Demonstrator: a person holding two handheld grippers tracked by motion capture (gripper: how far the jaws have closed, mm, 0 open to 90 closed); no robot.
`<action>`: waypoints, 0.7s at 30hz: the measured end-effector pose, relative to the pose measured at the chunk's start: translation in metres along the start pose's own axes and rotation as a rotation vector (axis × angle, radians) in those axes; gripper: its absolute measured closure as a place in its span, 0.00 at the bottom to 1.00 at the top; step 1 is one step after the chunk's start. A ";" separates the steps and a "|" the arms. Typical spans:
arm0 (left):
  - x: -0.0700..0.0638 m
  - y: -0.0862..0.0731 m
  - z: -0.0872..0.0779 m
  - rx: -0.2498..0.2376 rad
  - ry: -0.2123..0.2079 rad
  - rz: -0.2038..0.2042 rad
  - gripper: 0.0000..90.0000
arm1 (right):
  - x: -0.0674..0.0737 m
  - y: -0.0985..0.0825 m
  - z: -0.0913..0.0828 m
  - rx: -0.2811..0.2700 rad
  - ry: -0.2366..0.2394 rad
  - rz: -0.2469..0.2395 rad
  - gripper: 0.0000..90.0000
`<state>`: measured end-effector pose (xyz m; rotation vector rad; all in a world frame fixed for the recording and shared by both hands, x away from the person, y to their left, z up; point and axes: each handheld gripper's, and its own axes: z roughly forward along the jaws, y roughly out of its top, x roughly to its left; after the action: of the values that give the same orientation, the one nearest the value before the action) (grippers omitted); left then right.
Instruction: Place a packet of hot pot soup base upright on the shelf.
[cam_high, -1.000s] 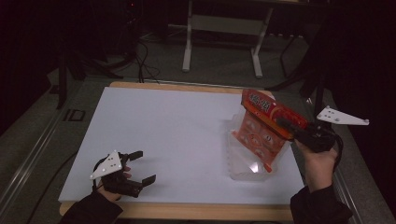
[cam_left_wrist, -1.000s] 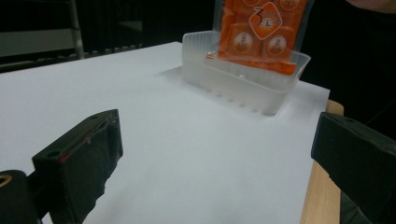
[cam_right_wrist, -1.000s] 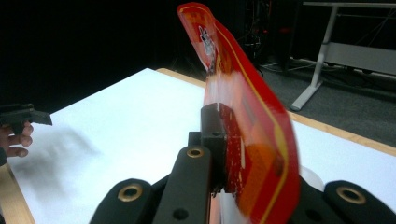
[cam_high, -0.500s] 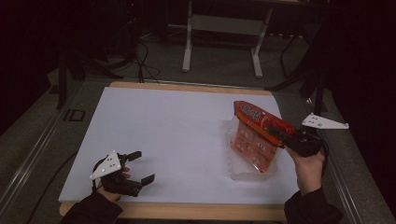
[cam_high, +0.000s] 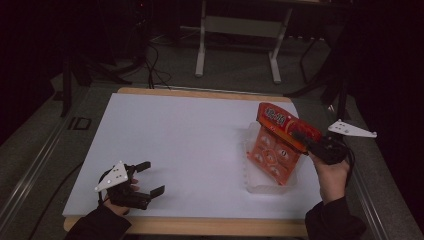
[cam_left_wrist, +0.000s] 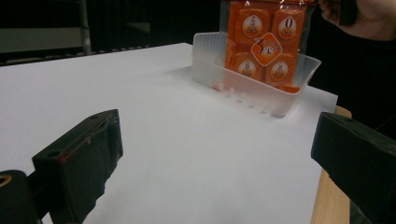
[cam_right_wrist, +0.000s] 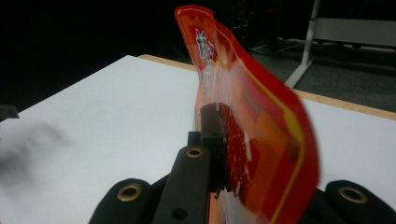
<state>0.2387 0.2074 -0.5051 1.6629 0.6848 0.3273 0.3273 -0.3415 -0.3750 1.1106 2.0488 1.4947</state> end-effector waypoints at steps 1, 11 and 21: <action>0.000 0.000 0.000 -0.001 -0.001 -0.002 0.03 | -0.003 0.000 0.001 -0.001 -0.006 0.005 1.00; 0.001 -0.001 0.001 0.003 -0.007 -0.008 0.03 | -0.022 -0.005 0.000 -0.010 -0.057 0.061 0.96; 0.000 0.000 0.003 -0.002 -0.017 -0.006 0.03 | -0.030 -0.011 -0.011 -0.033 -0.091 0.084 0.56</action>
<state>0.2405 0.2046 -0.5062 1.6594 0.6758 0.3091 0.3344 -0.3727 -0.3859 1.2423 1.9324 1.4829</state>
